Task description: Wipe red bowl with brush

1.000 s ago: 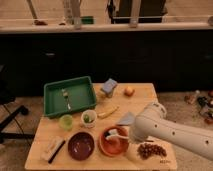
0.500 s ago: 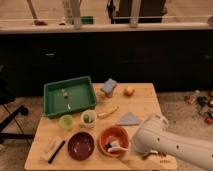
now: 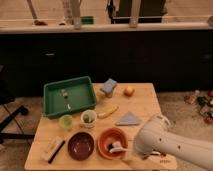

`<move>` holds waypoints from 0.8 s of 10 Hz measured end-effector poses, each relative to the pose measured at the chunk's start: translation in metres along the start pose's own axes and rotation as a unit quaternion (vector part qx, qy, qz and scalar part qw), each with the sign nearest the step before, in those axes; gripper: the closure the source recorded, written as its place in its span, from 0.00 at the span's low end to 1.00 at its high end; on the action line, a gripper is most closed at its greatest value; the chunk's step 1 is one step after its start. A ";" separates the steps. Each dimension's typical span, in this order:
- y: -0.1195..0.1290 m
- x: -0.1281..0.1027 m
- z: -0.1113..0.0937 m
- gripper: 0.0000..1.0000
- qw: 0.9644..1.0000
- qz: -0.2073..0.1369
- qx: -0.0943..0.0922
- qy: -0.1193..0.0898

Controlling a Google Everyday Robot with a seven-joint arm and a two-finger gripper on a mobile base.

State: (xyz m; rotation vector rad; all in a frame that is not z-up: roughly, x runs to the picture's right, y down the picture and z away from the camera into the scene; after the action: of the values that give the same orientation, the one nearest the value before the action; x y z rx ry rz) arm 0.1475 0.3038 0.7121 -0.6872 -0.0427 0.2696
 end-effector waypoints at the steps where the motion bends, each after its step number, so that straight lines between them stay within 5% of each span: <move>1: -0.010 -0.001 0.000 1.00 1.000 0.001 0.000 0.001; 5: -0.063 -0.025 0.001 1.00 1.000 -0.007 -0.003 0.010; 8: -0.059 -0.040 0.000 1.00 1.000 -0.024 -0.006 0.009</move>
State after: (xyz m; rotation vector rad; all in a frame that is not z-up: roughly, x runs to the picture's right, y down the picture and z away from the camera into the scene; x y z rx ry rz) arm 0.1223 0.2496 0.7518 -0.6996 -0.0443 0.2174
